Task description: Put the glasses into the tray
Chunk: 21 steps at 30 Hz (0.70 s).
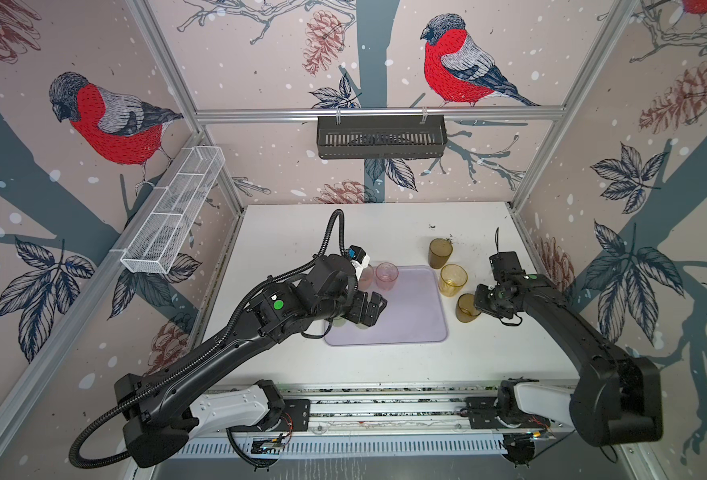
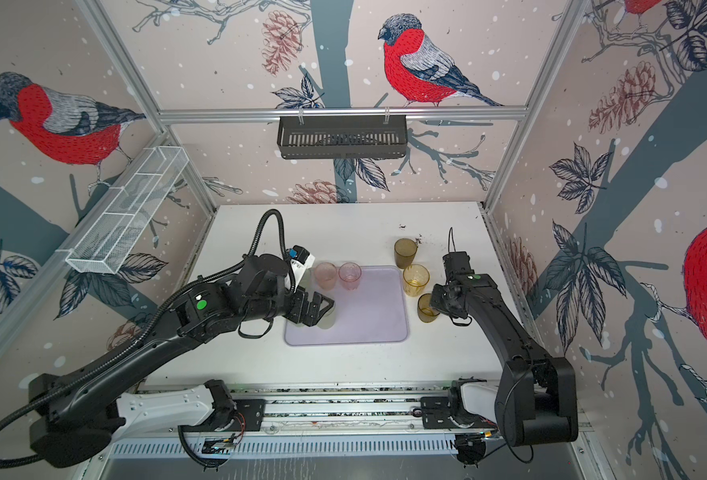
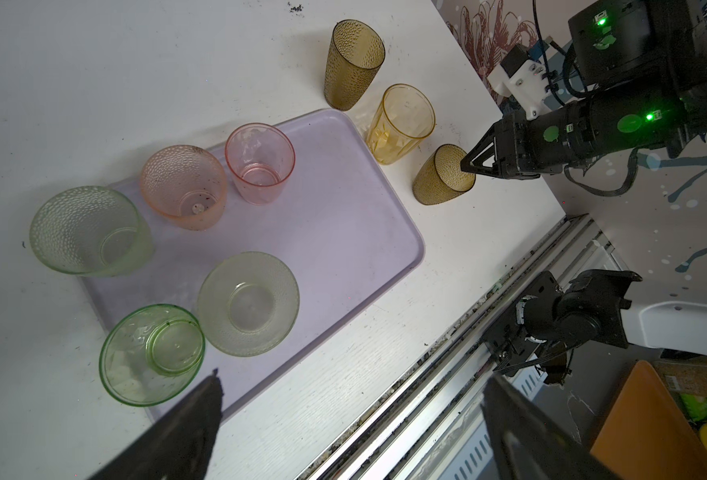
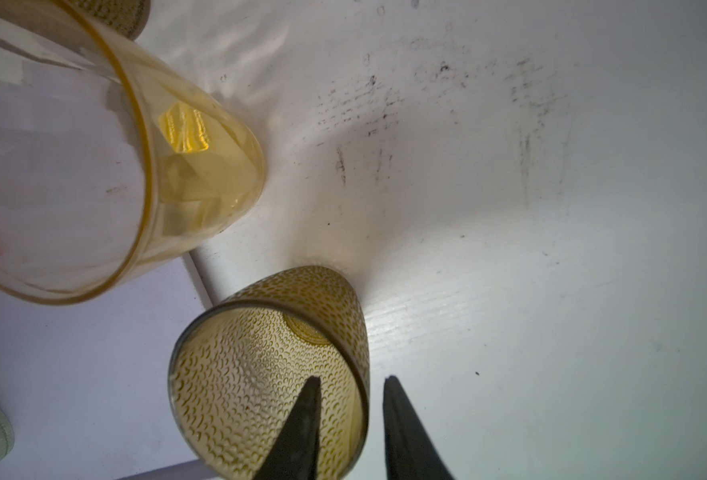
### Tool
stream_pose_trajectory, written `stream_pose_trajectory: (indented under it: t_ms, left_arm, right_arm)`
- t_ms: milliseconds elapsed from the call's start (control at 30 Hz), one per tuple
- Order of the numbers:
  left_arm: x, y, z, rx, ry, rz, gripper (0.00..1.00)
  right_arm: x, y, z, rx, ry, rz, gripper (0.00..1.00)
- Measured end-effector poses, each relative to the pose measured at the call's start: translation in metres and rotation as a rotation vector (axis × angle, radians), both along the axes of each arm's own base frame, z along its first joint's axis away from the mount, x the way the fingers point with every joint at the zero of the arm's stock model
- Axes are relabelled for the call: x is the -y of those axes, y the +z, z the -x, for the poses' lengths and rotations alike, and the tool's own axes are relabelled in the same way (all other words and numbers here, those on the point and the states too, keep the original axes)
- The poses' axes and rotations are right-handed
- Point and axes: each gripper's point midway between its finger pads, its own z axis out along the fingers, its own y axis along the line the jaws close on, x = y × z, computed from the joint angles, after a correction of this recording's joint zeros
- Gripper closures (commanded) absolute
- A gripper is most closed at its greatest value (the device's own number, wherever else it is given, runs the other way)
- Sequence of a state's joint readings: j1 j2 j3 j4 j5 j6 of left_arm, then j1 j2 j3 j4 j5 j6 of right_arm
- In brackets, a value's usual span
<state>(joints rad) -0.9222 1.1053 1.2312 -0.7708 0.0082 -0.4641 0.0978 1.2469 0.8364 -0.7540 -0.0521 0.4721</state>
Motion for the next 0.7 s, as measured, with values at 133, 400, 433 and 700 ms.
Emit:
stream_pose_trajectory:
  t_ms: [133,400,433,700]
  left_arm:
    - [-0.0012,0.0009,-0.0003,0.005,0.004,0.0,0.03]
    - [-0.0038,0.0019,0.0009,0.008,0.01,0.006,0.03]
    - [-0.0039,0.002,0.001,0.006,0.012,0.008,0.03]
    - [-0.0061,0.0035,0.0025,0.009,0.015,0.015,0.03]
  right_arm:
    - [-0.0003,0.0,0.0,0.0,0.001,0.0,0.72]
    - [-0.0019,0.0,0.0002,0.001,0.008,0.004,0.75]
    - [-0.0019,0.0,0.0003,0.0,0.008,0.004,0.75]
    - [-0.0021,-0.0063,0.0004,-0.023,0.008,0.008,0.79]
